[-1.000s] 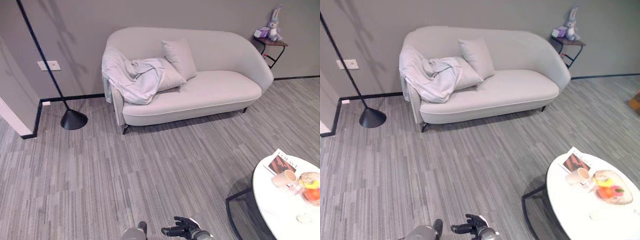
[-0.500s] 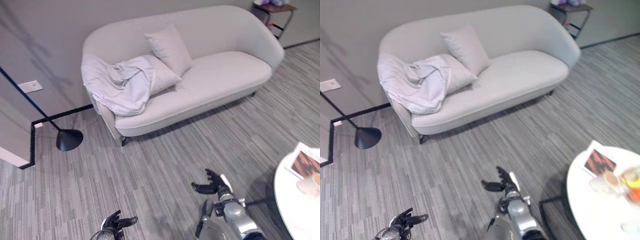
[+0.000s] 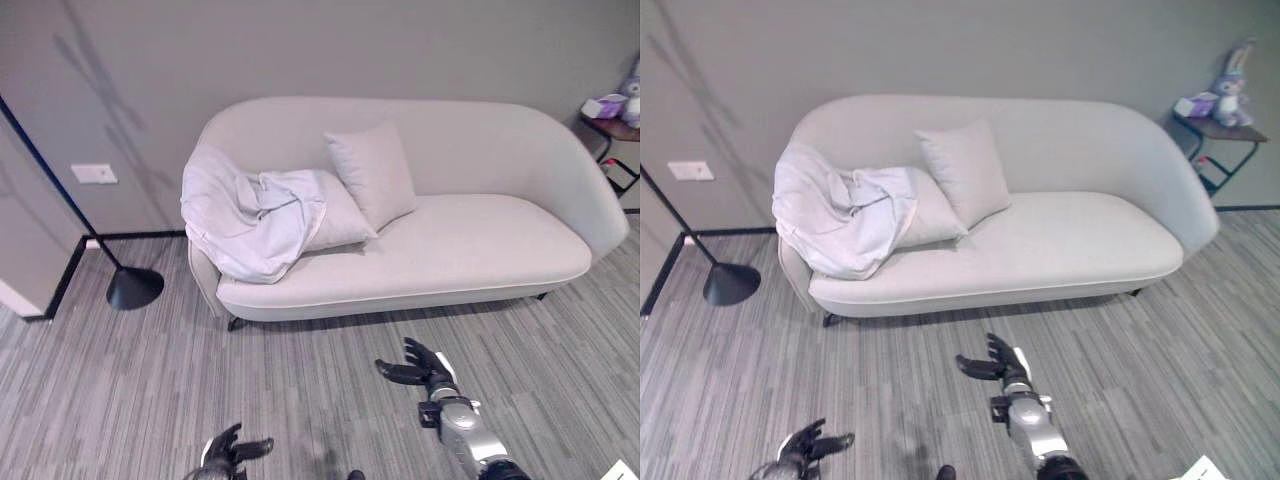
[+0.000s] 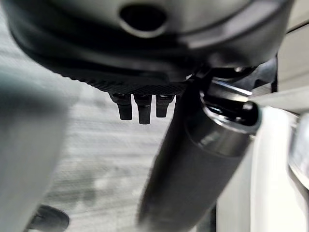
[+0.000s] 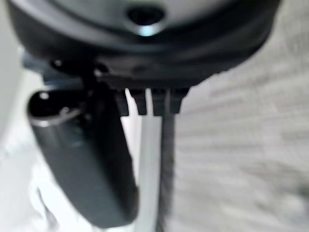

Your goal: Hang the clothes on the sofa on the clothes rack.

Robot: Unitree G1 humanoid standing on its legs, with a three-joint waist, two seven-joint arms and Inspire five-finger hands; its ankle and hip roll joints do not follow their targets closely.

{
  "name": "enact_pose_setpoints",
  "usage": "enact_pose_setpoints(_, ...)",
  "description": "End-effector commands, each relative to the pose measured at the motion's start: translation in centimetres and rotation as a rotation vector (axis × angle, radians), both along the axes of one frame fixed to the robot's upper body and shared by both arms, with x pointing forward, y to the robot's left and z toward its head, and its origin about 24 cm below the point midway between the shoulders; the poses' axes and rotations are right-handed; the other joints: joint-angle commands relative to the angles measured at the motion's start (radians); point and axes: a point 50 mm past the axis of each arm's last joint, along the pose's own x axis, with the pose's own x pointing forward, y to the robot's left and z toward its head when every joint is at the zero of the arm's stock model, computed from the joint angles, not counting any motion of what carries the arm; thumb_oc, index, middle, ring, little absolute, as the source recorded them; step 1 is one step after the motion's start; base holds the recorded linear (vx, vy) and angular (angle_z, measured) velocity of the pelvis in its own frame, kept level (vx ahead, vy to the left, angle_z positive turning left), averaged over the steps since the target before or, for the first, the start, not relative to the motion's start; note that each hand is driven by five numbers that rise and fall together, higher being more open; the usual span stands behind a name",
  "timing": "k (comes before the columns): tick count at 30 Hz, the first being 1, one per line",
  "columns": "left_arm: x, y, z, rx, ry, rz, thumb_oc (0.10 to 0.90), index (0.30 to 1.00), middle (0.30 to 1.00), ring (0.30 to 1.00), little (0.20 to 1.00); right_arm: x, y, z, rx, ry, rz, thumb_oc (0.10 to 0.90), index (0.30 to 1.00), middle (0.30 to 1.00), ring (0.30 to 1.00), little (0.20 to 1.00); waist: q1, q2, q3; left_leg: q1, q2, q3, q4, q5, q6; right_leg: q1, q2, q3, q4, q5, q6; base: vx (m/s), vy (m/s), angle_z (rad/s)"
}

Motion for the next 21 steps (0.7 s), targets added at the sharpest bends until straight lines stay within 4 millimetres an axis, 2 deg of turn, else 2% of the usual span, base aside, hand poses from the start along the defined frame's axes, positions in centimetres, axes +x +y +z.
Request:
enact_pose_setpoints(1,-0.3,0.5,-0.1,0.050,0.015,0.000,0.800,0.900,0.900,0.900,0.900,4.5,-0.7,4.1,0.140,-0.206,-0.109,0.800,0.900,0.900,0.900,0.900,0.015,0.022,0.003,-0.007,0.003,0.060,-0.506,0.105,-0.006,0.053,-0.091,-0.061,0.007,-0.072,0.167,0.23,0.205,0.13)
enact_pose_setpoints(3,-0.5,0.5,-0.2,0.045,0.021,0.027,0.800,0.900,0.900,0.900,0.900,4.7,0.0,4.0,0.190,-0.197,-0.131,0.800,0.900,0.900,0.900,0.900,0.035,0.045,-0.001,-0.017,0.016,0.031,-0.690,0.210,-0.031,0.068,-0.079,-0.065,0.007,-0.095,0.173,0.22,0.204,0.20)
enact_pose_setpoints(4,-0.5,0.5,-0.2,0.045,0.021,0.027,0.800,0.900,0.900,0.900,0.900,4.8,0.0,4.0,0.190,-0.197,-0.131,0.800,0.900,0.900,0.900,0.900,0.035,0.045,0.000,-0.014,0.016,0.031,-0.694,0.213,-0.032,0.069,-0.079,-0.066,0.007,-0.096,0.173,0.16,0.143,0.38)
enact_pose_setpoints(6,-0.4,0.5,-0.2,0.033,0.016,0.073,0.800,0.900,0.900,0.900,0.900,5.0,0.6,3.4,0.230,-0.163,-0.187,0.800,0.900,0.900,0.900,0.900,0.053,0.057,-0.005,-0.099,0.023,-0.035,-0.741,0.229,-0.060,0.105,-0.082,-0.068,0.007,-0.129,0.176,0.23,0.214,0.13)
enact_pose_setpoints(7,-0.4,0.5,-0.2,0.033,0.016,0.073,0.800,0.900,0.900,0.900,0.900,5.0,0.6,3.4,0.230,-0.163,-0.187,0.800,0.900,0.900,0.900,0.900,0.053,0.057,-0.006,-0.100,0.023,-0.036,-0.741,0.229,-0.060,0.105,-0.081,-0.068,0.007,-0.129,0.176,0.36,0.390,-0.07)
enact_pose_setpoints(9,-0.9,0.6,-0.3,0.038,0.019,0.086,0.800,0.900,0.900,0.900,0.900,4.7,0.5,2.9,0.227,-0.144,-0.230,0.800,0.900,0.900,0.900,0.900,0.058,0.078,-0.034,-0.082,0.026,-0.002,-0.741,0.252,-0.056,0.144,-0.096,-0.063,0.007,-0.138,0.198,0.35,0.443,0.04)
enact_pose_setpoints(10,-1.1,0.4,-0.4,0.040,0.030,0.072,0.800,0.900,0.900,0.900,0.900,4.3,0.2,2.4,0.226,-0.121,-0.263,0.800,0.900,0.900,0.900,0.900,0.061,0.076,-0.042,-0.070,0.016,0.005,-0.741,0.259,-0.055,0.157,-0.111,-0.062,0.007,-0.136,0.205,0.30,0.391,-0.22)
enact_pose_setpoints(13,-1.2,0.7,-0.4,0.066,0.055,0.027,0.800,0.900,0.900,0.900,0.900,3.5,0.5,1.5,0.261,-0.082,-0.304,0.800,0.900,0.900,0.900,0.900,0.063,0.055,-0.054,-0.046,-0.026,0.015,-0.729,0.242,-0.034,0.187,-0.157,-0.059,0.007,-0.111,0.220,0.23,0.321,-0.07)
enact_pose_setpoints(14,-1.0,1.2,-0.3,0.109,0.060,-0.028,0.800,0.900,0.900,0.900,0.900,3.0,1.1,1.0,0.283,-0.059,-0.309,0.800,0.900,0.900,0.900,0.900,0.060,0.038,-0.064,-0.024,-0.067,0.035,-0.727,0.213,-0.008,0.174,-0.203,-0.056,0.064,-0.100,0.228,0.23,0.397,0.09)
enact_pose_setpoints(15,-1.0,1.2,-0.3,0.109,0.059,-0.028,0.800,0.900,0.900,0.900,0.900,3.0,1.1,1.0,0.283,-0.060,-0.309,0.800,0.900,0.900,0.900,0.900,0.061,0.038,-0.067,-0.027,-0.067,0.036,-0.727,0.214,-0.007,0.169,-0.203,-0.055,0.064,-0.098,0.229,0.18,0.371,0.03)
enact_pose_setpoints(16,-0.8,1.5,-0.2,0.136,0.065,-0.066,0.800,0.900,0.900,0.900,0.900,2.8,1.2,0.7,0.274,-0.044,-0.317,0.800,0.900,0.900,0.900,0.900,0.059,0.028,-0.068,-0.010,-0.092,0.048,-0.729,0.192,0.010,0.158,-0.229,-0.057,0.103,-0.081,0.239,0.16,0.378,0.04)
enact_pose_setpoints(17,-0.8,1.8,-0.1,0.167,0.076,-0.097,0.800,0.900,0.900,0.900,0.900,2.4,1.6,0.1,0.266,-0.007,-0.339,0.800,0.900,0.900,0.900,0.900,0.055,0.018,-0.073,0.022,-0.134,0.069,-0.735,0.157,0.042,0.123,-0.271,-0.048,0.183,-0.039,0.251,0.22,0.491,-0.05)
enact_pose_setpoints(19,-1.0,1.8,-0.2,0.177,0.086,-0.102,0.800,0.900,0.900,0.900,0.900,1.8,1.5,-0.7,0.274,0.037,-0.407,0.800,0.900,0.900,0.900,0.900,0.050,0.019,-0.069,0.057,-0.174,0.084,-0.741,0.129,0.071,0.085,-0.315,-0.050,0.285,0.040,0.258,0.18,0.421,-0.22)
enact_pose_setpoints(21,-1.3,1.5,-0.4,0.179,0.097,-0.121,0.800,0.900,0.900,0.900,0.900,1.6,1.6,-1.0,0.268,0.056,-0.444,0.800,0.900,0.900,0.900,0.900,0.041,0.034,-0.055,0.085,-0.194,0.097,-0.741,0.103,0.096,0.041,-0.342,-0.067,0.396,0.090,0.258,0.14,0.348,-0.15)
